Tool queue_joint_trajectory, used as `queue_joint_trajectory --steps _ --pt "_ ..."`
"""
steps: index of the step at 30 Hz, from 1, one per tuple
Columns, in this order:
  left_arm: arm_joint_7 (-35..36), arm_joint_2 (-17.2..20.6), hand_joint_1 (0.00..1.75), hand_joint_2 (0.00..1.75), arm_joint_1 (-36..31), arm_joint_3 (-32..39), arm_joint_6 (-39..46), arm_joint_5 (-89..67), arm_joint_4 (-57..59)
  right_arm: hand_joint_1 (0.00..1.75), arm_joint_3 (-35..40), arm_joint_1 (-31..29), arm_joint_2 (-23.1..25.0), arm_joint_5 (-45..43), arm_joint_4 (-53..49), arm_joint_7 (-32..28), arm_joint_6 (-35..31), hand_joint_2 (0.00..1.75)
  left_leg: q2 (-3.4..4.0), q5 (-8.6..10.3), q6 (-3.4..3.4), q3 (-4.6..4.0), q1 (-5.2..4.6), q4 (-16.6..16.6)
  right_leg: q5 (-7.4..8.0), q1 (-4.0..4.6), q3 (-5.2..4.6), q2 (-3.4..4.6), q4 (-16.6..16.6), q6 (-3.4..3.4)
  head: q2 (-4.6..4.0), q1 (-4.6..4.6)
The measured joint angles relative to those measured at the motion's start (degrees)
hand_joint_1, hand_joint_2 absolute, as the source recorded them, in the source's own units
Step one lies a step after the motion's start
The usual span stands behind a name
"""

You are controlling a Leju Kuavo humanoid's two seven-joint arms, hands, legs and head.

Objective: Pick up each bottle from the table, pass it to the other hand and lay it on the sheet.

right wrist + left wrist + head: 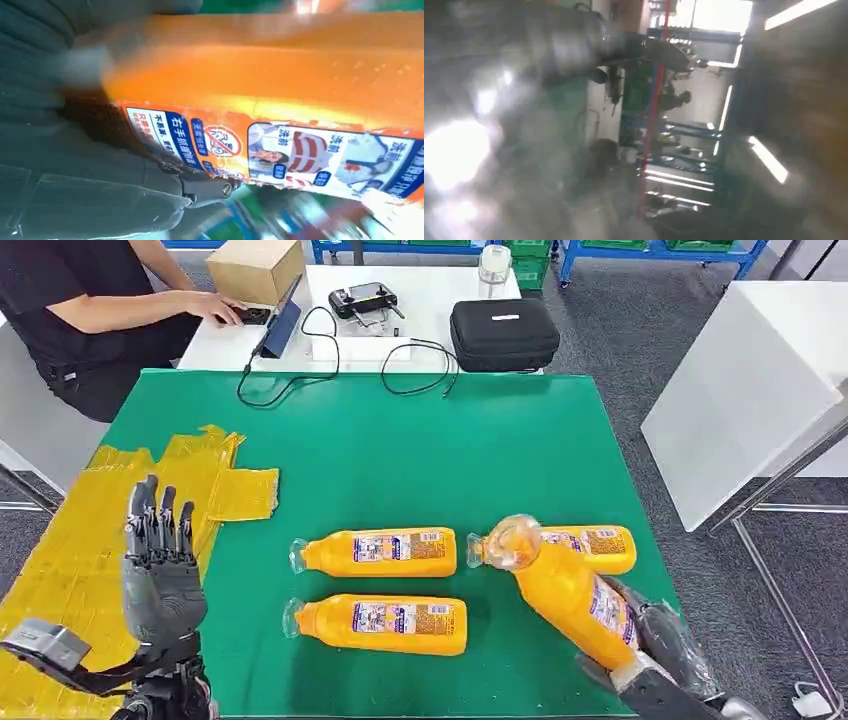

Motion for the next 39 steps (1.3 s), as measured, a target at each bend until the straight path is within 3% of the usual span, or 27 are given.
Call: queue_joint_trajectory --steps 6,12,17,29,39 --pt "8.49 -0.04 0.0 1.75 -0.9 -3.35 -4.12 4.2 0.2 1.75 3.31 -7.01 7.84 0.44 -0.36 -2.0 1.03 1.75 0.11 0.18 0.03 -0.08 0.0 -0.01 0.19 0.0 0.1 0.09 0.01 -0.16 0.0 0.04" --pt "15.41 0.13 0.0 1.75 -3.32 -7.73 -9.7 14.47 0.92 1.75 11.01 -21.67 14.34 2.84 8.81 1.01 -1.22 1.75 0.25 0.75 0.07 -0.54 0.0 0.0 0.69 0.0 -0.06 0.1 0.03 -0.13 0.0 -0.02" --pt "17.08 0.44 0.0 1.75 -4.7 -9.79 -13.53 19.28 2.25 1.75 15.52 -32.33 17.78 4.11 16.7 3.79 -1.66 1.75 0.13 0.93 0.01 -0.65 0.03 0.0 0.76 0.02 -0.15 0.07 0.05 -0.09 0.0 0.02" --pt "17.54 0.74 0.0 1.75 -5.3 -10.73 -14.79 20.82 3.39 1.75 22.63 -41.75 22.58 9.8 26.8 8.09 -1.68 1.75 0.01 0.96 -0.01 -0.86 0.03 0.0 0.8 0.02 -0.27 0.0 0.07 -0.05 0.0 0.02" --pt "15.87 1.38 0.0 1.75 -5.9 -10.58 -11.63 19.02 4.11 1.75 29.14 -43.91 25.69 14.01 30.31 10.63 -2.08 1.75 -0.01 0.97 -0.02 -0.97 0.03 0.0 0.79 0.0 -0.39 -0.03 0.08 -0.05 0.0 0.04"
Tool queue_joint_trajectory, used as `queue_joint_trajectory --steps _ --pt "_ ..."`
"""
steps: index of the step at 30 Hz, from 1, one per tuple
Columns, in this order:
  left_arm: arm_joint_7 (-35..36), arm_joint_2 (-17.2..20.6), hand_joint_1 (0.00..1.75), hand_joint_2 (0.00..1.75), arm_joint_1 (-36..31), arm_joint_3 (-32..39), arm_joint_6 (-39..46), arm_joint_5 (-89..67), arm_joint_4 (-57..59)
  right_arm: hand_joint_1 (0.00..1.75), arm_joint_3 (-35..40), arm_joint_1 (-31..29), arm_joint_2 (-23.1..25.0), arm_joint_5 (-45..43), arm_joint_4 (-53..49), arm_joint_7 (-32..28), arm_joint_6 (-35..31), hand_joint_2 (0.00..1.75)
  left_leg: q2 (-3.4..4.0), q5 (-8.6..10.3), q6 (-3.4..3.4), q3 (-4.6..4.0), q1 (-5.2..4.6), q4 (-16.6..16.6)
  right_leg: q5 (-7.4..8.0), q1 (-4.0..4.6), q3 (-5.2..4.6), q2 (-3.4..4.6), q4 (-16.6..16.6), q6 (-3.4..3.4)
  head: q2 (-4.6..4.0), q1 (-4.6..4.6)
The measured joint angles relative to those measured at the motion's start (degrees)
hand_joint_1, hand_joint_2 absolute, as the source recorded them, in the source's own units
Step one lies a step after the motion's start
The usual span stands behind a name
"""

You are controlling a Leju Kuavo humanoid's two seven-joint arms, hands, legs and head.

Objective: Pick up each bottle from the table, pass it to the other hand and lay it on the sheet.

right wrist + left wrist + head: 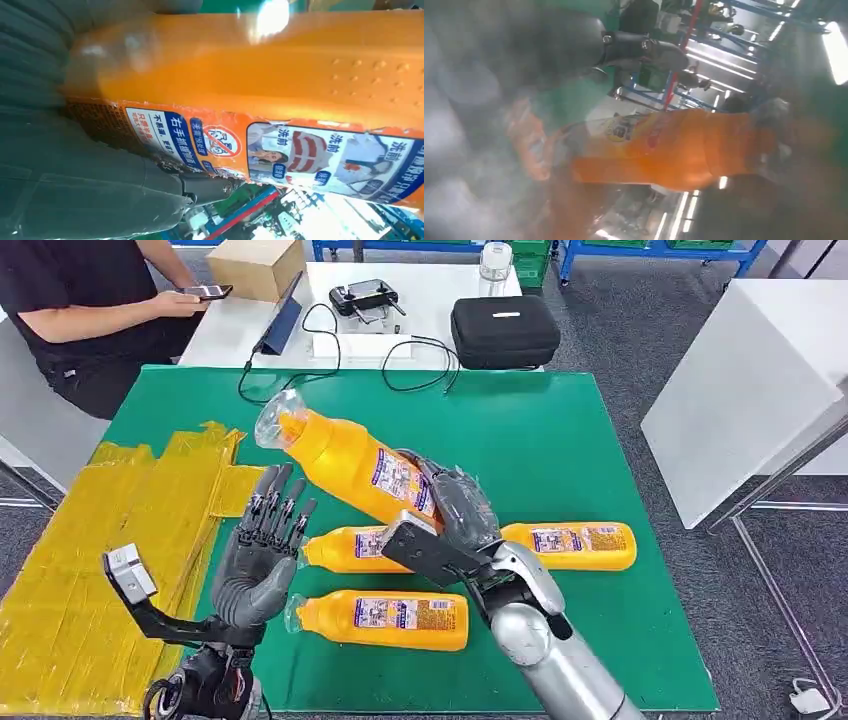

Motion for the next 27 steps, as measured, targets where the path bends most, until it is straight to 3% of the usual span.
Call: queue_joint_trajectory --steps 17,27 --pt "-1.07 0.2 0.0 1.75 -1.59 0.53 3.15 2.54 0.9 1.75 9.4 -4.55 3.67 9.64 6.95 5.25 0.5 1.75 -0.01 0.04 -0.06 -0.05 0.04 0.0 0.01 0.04 -0.05 0.0 0.03 0.0 0.0 -0.02" --pt "0.07 -1.71 0.0 1.75 -0.55 3.76 3.47 2.95 0.74 1.75 15.98 -6.91 5.6 14.8 13.21 6.53 1.86 1.75 0.01 0.05 -0.06 -0.09 0.02 0.0 0.02 0.01 -0.17 0.0 0.02 -0.01 0.0 0.02"
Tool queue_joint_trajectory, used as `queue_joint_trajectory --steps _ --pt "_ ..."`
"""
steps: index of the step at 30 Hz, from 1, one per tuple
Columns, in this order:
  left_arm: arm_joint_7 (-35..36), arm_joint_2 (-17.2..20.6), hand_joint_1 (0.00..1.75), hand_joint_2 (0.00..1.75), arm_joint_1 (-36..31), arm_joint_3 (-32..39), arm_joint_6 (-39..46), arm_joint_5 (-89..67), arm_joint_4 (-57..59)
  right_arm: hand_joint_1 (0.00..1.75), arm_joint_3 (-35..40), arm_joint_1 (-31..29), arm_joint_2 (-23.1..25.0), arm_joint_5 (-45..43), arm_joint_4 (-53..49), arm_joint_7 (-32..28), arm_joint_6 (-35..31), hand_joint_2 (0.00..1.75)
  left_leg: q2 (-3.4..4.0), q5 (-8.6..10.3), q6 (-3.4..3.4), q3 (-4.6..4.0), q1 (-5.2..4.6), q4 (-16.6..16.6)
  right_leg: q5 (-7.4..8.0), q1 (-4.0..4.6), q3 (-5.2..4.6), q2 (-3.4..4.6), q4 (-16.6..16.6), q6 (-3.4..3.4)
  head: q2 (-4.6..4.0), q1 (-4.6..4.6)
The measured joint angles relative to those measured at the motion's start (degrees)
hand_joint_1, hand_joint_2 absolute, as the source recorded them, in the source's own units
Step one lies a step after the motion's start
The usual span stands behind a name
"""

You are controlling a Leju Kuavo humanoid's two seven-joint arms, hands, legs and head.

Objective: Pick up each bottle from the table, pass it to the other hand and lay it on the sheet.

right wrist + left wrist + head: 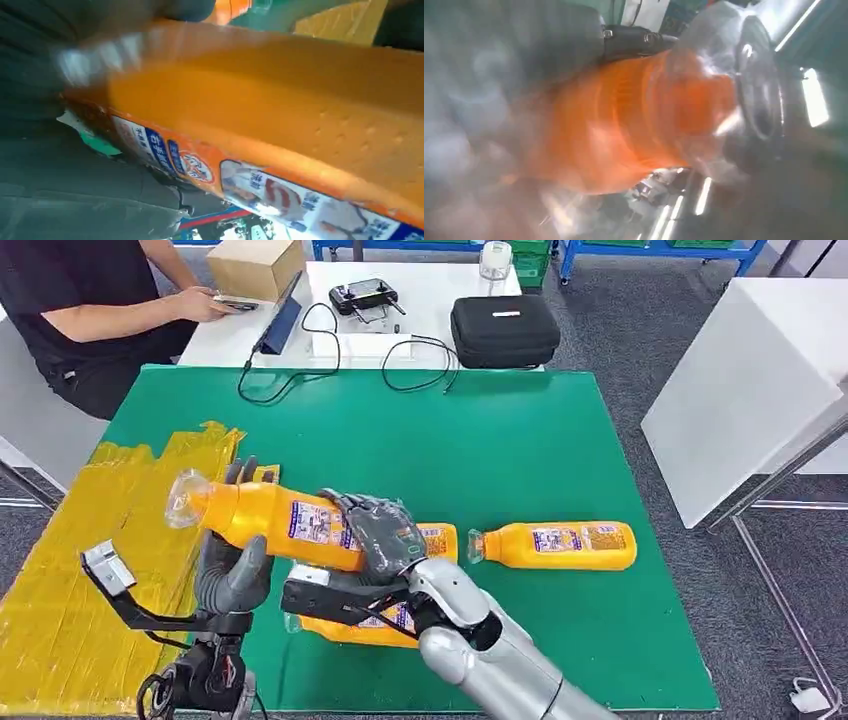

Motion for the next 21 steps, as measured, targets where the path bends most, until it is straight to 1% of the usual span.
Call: queue_joint_trajectory --steps 10,15,16,17,21 --pt "0.5 -0.13 0.0 1.75 0.22 1.44 -0.33 1.31 0.07 1.75 2.8 -2.68 1.01 2.4 2.03 2.43 0.61 1.75 0.01 0.03 -0.04 -0.02 0.0 0.0 0.02 0.0 -0.03 0.0 0.01 -0.02 0.0 -0.02" --pt "0.63 -0.13 0.0 1.75 0.41 1.99 -0.35 1.18 0.17 1.75 3.87 -3.4 1.35 2.4 2.56 2.62 1.42 1.75 0.01 0.03 -0.04 -0.04 0.0 0.0 0.02 0.0 -0.06 0.0 0.0 -0.02 0.0 -0.02" --pt "0.63 -0.13 0.75 1.75 0.41 2.05 -0.35 1.18 0.17 1.75 3.93 -3.43 1.42 2.4 2.69 2.62 1.42 1.75 0.01 0.03 -0.04 -0.05 0.0 0.0 0.02 0.0 -0.06 0.0 0.0 -0.02 0.0 -0.04" --pt "0.63 -0.13 1.75 1.75 0.41 2.05 -0.35 1.03 0.17 1.75 4.04 -3.5 1.42 2.38 2.8 2.62 1.42 1.75 0.01 0.03 -0.04 -0.05 0.0 0.0 0.02 0.0 -0.06 0.0 0.0 -0.02 0.0 -0.02" --pt "0.06 -0.13 1.75 1.75 0.43 2.16 -0.61 -0.2 0.17 1.75 4.39 -3.82 1.4 1.83 2.97 2.58 1.77 1.75 0.01 0.03 -0.04 -0.05 0.0 0.0 0.04 0.0 -0.07 0.0 0.01 -0.05 0.0 -0.02"
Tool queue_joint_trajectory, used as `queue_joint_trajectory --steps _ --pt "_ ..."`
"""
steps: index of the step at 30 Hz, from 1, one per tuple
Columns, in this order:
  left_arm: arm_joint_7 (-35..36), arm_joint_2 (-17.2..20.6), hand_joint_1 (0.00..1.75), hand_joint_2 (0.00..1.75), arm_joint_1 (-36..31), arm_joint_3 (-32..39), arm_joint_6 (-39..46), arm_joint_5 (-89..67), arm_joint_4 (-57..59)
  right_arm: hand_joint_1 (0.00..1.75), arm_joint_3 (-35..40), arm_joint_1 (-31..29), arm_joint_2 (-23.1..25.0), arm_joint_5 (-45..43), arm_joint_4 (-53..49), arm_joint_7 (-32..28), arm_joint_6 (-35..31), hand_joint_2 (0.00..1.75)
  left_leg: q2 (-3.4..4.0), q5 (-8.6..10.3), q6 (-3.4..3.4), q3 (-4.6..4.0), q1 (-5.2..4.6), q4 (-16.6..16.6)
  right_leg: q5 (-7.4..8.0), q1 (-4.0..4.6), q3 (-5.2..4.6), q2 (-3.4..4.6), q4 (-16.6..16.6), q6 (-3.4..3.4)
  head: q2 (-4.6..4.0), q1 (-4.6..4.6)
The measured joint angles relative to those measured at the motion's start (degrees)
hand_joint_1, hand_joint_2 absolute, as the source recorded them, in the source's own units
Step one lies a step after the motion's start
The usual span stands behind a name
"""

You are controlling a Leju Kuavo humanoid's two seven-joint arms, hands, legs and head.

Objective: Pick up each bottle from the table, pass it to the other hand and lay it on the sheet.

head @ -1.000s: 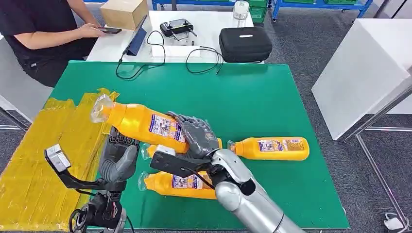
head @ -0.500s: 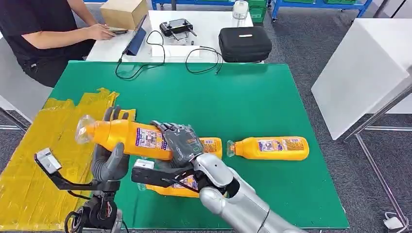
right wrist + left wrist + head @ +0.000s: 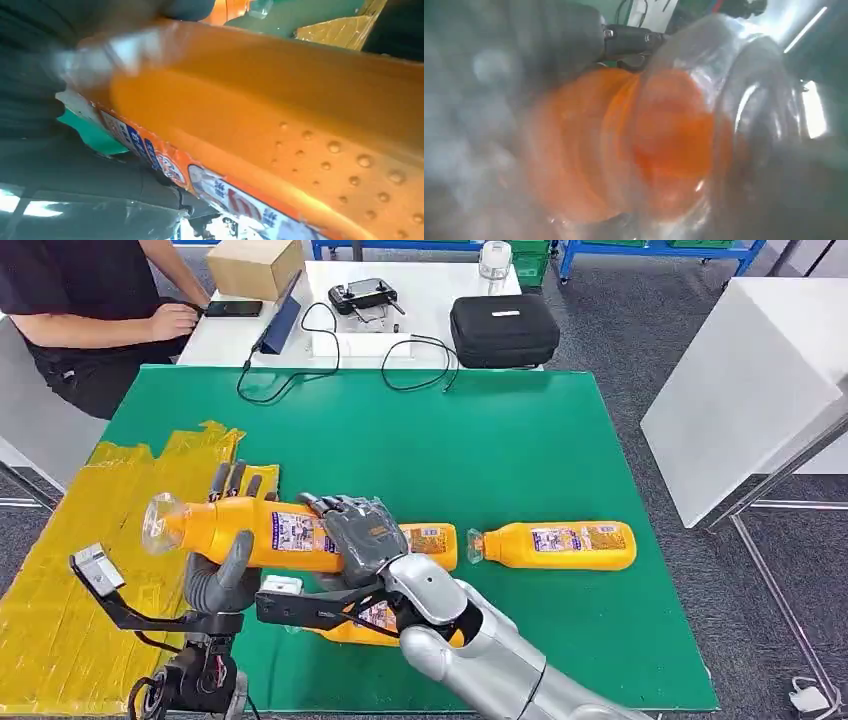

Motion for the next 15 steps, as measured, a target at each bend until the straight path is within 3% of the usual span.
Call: queue_joint_trajectory --steps 14,15 --pt "-2.84 -0.35 1.75 1.75 0.26 0.85 -1.11 -2.01 -0.02 1.75 0.07 -1.05 -0.24 -2.29 -0.85 0.0 2.23 1.75 0.03 0.0 0.0 0.0 0.0 0.0 0.06 0.0 -0.03 0.0 0.0 -0.09 0.0 0.0" --pt "-3.13 -0.42 1.75 1.75 0.3 0.9 -1.05 -2.08 -0.02 0.51 0.09 -1.1 -0.24 -2.49 -0.85 0.0 2.23 1.75 0.03 0.0 0.0 0.0 0.0 0.0 0.06 0.0 -0.02 0.0 0.0 -0.09 0.0 0.0"
